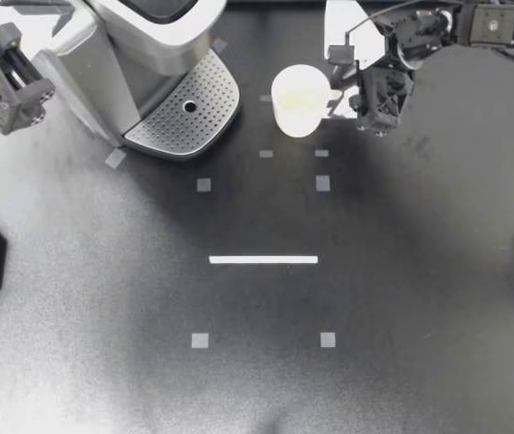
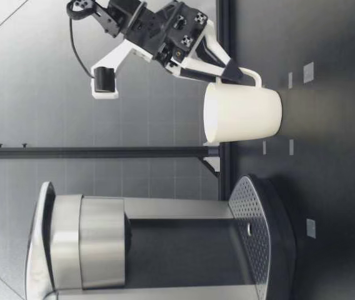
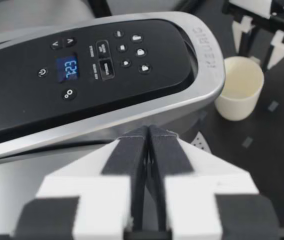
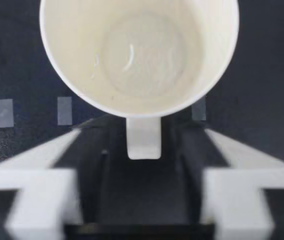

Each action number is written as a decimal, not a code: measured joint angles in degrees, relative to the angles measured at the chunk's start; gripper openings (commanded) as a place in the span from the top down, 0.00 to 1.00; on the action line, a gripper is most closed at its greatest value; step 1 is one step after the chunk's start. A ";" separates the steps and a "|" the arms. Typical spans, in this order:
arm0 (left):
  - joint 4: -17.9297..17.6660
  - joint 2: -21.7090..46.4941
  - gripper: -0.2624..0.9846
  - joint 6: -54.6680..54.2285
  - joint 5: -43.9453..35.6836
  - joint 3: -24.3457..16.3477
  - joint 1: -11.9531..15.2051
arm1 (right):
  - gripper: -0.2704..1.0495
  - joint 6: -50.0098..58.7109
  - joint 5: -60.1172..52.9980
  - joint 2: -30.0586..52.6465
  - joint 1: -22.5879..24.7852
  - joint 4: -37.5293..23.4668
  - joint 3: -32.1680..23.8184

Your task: Place the coffee capsule inside the capsule container, then place the cup onto the center of the cup tray.

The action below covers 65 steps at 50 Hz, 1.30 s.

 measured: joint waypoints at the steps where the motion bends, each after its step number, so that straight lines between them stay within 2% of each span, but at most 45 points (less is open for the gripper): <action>1: 0.00 0.00 0.70 -0.09 0.00 0.00 0.00 | 0.54 0.00 0.09 0.09 0.09 0.00 0.00; 8: 0.09 0.00 0.70 -0.18 0.00 0.00 0.00 | 0.67 0.09 0.00 0.09 0.09 -0.09 0.00; 12: 0.09 0.00 0.70 -0.35 0.00 0.00 0.00 | 0.70 0.18 0.00 0.00 0.09 0.00 -0.09; 25: 0.18 -0.09 0.70 -0.35 -0.09 0.00 0.00 | 0.70 0.62 0.09 -0.35 0.09 0.00 0.00; 38: 0.26 -0.53 0.70 -0.35 -0.18 0.00 0.00 | 0.70 3.52 0.09 -5.89 1.32 0.53 -0.53; 51: 0.26 -1.14 0.70 -0.35 -1.49 0.44 0.00 | 0.70 5.19 -0.62 -2.72 7.21 0.62 -6.86; 65: 0.18 -2.02 0.70 -0.44 -1.58 1.41 0.00 | 0.70 5.71 -0.18 4.22 8.00 0.62 -14.77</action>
